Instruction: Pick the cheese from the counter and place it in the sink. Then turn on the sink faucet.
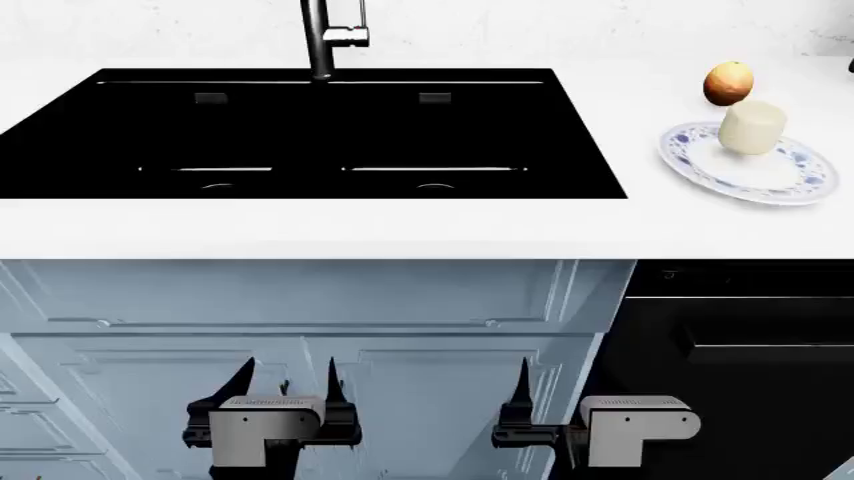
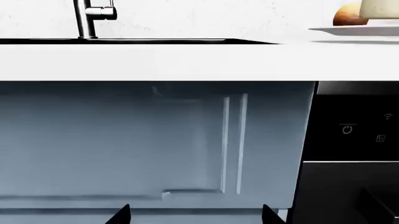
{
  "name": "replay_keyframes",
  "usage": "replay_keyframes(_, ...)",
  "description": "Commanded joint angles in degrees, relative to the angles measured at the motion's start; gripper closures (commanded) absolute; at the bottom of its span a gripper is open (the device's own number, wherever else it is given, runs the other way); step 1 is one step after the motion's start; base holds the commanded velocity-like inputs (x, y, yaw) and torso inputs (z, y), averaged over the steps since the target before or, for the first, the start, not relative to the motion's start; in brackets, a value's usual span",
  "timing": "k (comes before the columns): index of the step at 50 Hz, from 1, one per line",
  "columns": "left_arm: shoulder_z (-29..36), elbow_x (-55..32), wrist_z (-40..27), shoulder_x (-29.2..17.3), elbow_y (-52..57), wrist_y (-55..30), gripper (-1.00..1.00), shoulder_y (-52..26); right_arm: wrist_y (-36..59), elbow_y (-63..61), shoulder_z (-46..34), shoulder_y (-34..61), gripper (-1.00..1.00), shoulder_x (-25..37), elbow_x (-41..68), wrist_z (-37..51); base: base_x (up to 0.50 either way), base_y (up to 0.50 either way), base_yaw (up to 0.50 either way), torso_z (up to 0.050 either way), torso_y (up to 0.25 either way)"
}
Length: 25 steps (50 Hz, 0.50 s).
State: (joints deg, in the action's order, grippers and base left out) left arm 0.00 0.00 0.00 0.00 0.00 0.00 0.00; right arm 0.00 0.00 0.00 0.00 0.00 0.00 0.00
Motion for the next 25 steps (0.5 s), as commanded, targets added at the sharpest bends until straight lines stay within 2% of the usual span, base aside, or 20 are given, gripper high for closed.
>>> replay_keyframes(1,1.2,-0.6,-1.3,-0.8,-0.3,0.2,-1.00,0.3,-0.7,-0.3,-1.2,-0.4,-1.00,0.9,0.9,1.0,0.00,0.00,0.00,0.000,0.000)
replay_keyframes(16,4.1,-3.2,-2.9,-3.2,-1.7,-0.8,-1.00,0.0,-1.2,1.7,-5.6,0.4,-1.00,3.0,0.8,4.0,0.00,0.00,0.00,0.000,0.000)
replay_keyframes(25,5.1,-3.7,-3.8,-4.1,-1.0,-2.3,-1.00,-0.1,-1.0,1.5,-7.0,0.4,-1.00,3.9,0.4,5.3,0.00,0.00,0.00,0.048,0.075)
